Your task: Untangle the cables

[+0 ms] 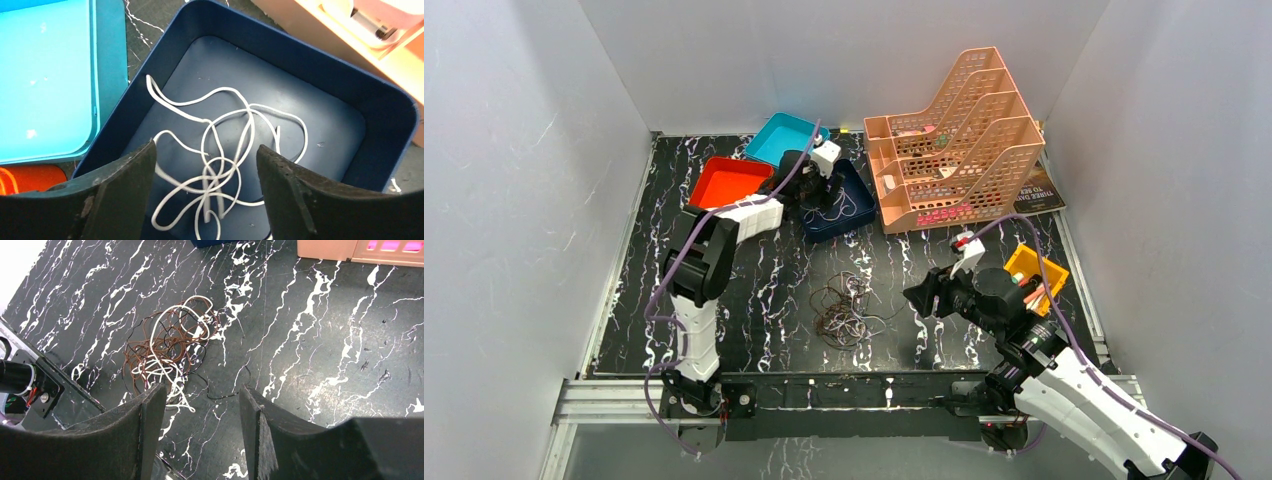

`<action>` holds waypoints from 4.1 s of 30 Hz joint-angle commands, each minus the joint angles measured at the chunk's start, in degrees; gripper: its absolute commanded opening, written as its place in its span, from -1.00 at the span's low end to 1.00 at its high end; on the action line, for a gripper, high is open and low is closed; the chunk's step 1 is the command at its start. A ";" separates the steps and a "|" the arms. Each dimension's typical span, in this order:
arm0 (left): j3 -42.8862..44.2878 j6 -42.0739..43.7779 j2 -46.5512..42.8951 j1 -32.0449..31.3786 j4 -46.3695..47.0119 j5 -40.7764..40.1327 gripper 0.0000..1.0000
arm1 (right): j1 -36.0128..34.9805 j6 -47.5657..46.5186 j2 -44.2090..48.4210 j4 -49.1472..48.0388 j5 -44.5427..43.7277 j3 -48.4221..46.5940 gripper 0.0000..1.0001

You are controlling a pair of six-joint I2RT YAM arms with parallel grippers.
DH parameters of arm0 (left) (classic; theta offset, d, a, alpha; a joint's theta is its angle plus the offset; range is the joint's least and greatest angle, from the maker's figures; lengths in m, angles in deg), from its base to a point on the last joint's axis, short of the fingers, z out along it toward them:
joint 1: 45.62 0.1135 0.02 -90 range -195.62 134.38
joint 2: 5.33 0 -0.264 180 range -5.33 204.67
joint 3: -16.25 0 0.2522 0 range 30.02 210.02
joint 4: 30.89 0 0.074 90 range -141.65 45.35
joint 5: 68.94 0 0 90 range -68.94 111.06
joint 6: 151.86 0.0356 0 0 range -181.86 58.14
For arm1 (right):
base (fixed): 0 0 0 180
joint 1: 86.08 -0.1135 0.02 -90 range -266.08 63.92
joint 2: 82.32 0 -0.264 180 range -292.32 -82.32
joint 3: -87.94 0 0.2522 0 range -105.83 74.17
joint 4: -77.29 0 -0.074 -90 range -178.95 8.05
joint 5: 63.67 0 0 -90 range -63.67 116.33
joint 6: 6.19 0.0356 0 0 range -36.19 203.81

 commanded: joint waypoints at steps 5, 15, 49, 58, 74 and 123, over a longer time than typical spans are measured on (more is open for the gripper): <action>-1.71 -1.50 -9.50 0.25 -1.04 0.97 0.58 | -0.13 0.42 -0.65 -5.04 1.04 -1.81 0.29; -2.19 -10.52 -16.71 0.26 -6.41 -1.40 0.82 | -0.11 0.89 -0.61 -5.23 0.51 -1.77 0.29; -24.53 -51.90 -41.76 -20.82 -26.87 -14.63 0.64 | -0.16 6.27 -12.60 -5.54 -2.34 -4.28 0.29; -19.31 -48.15 -31.96 -20.53 -27.48 -11.59 0.38 | -0.11 7.14 -11.93 -4.79 -3.07 -3.94 0.29; -17.02 -44.95 -25.09 -19.53 -26.14 -2.73 0.10 | -0.11 7.43 -10.90 -4.03 -3.55 -3.64 0.29; -19.08 -34.73 -40.72 -19.35 -23.15 3.56 -1.00 | -0.15 4.55 -10.68 -21.47 2.76 -0.74 0.41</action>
